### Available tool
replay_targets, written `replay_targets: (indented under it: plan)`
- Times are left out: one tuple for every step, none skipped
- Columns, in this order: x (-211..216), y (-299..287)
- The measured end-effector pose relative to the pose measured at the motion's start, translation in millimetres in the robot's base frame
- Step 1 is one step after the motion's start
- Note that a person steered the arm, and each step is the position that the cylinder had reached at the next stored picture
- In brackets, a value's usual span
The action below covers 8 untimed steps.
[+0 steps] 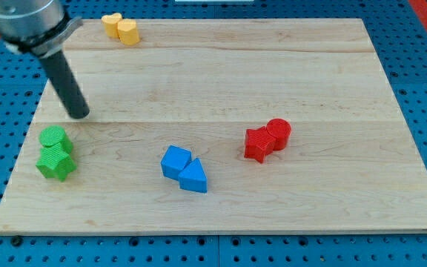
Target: Push the yellow blocks towards the down of the board
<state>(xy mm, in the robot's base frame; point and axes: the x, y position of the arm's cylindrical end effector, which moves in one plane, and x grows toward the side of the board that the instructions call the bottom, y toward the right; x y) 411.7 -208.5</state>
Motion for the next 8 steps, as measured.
replay_targets:
  plan:
    - [-30.4, -0.6]
    - [-70.7, -39.4]
    - [-101.9, -54.1]
    - [-128.3, -71.4]
    - [-177.1, -73.2]
    - [-220.5, -54.7]
    - [-220.3, -43.3]
    - [-207.8, 33.0]
